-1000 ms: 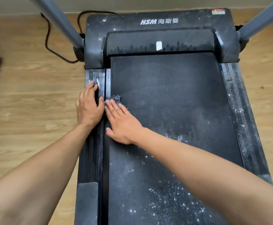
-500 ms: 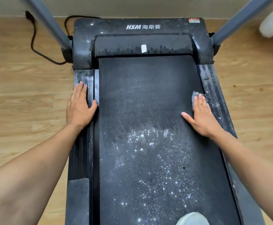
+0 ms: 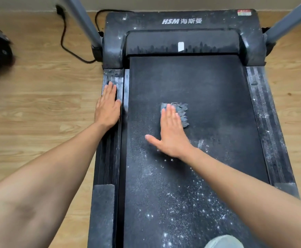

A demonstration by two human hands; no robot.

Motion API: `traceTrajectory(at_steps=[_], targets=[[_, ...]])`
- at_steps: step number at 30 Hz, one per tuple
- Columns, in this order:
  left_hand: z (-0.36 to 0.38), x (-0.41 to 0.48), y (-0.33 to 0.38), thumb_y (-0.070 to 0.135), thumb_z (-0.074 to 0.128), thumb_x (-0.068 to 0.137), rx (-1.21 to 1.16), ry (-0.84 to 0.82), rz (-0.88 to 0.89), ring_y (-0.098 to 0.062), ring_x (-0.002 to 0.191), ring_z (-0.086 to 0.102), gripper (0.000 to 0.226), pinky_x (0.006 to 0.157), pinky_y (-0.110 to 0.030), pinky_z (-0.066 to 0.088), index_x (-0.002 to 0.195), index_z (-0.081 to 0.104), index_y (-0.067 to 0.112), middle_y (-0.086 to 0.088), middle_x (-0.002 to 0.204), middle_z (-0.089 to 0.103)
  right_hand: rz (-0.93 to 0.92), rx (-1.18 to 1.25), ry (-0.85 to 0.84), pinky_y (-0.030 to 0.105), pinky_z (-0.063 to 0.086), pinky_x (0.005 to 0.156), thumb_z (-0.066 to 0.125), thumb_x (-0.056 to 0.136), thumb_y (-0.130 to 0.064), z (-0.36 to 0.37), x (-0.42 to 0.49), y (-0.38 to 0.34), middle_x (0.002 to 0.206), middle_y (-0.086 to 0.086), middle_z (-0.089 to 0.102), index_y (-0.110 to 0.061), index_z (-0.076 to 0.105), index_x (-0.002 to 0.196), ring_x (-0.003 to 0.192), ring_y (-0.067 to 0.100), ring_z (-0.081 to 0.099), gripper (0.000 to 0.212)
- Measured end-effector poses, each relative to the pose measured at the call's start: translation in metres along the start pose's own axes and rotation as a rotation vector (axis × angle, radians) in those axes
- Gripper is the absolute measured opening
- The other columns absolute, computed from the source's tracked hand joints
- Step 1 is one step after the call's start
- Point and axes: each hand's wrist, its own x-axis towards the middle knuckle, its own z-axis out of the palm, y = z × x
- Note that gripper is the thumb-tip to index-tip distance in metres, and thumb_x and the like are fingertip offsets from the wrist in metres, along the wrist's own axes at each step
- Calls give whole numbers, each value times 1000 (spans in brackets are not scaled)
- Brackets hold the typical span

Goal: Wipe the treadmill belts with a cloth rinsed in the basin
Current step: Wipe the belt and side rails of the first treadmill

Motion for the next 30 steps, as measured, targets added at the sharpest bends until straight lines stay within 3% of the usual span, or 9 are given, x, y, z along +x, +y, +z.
traceTrajectory(at_steps=[4,8,13,21,26,30], targets=[[2,13,-19,32,16,95,-37,-12,30,-19,163,5,75,132,-36,4,165,22,5,-8,175,8,-331,-171,-118,47,-8,130,35,94,-79,31,22,-79,169,25,-21,4,-10,162,157,33,-25,116],[7,2,-17,12,32,101,-31,50,89,-19,162,7,64,131,-33,5,164,25,7,-7,175,12,-419,-302,-98,42,-4,131,29,100,-75,19,23,-54,173,16,-13,-2,-3,165,160,25,-17,103],[16,-8,-18,18,33,102,68,118,142,-17,162,6,65,132,-43,9,166,21,11,-3,176,11,-187,-204,-16,39,-6,131,26,100,-77,-1,-15,27,173,7,-19,-10,-10,166,159,18,-22,100],[19,-12,-11,25,25,98,148,147,135,-25,162,13,69,132,-48,9,164,23,6,-9,175,16,442,-45,143,45,-3,131,18,92,-82,-52,-100,175,174,9,-19,-11,-10,166,160,20,-20,107],[17,-9,-14,21,31,100,127,109,118,-22,162,11,67,132,-47,8,165,22,8,-6,175,13,570,118,193,48,-9,130,33,92,-83,-45,-78,151,172,16,-19,-4,-11,164,159,28,-20,115],[5,-1,0,22,26,99,14,17,-1,-16,162,3,69,132,-45,4,167,19,13,-1,176,7,360,67,109,46,-12,129,35,95,-79,-22,-47,74,170,16,-26,-3,-13,164,157,29,-26,113]])
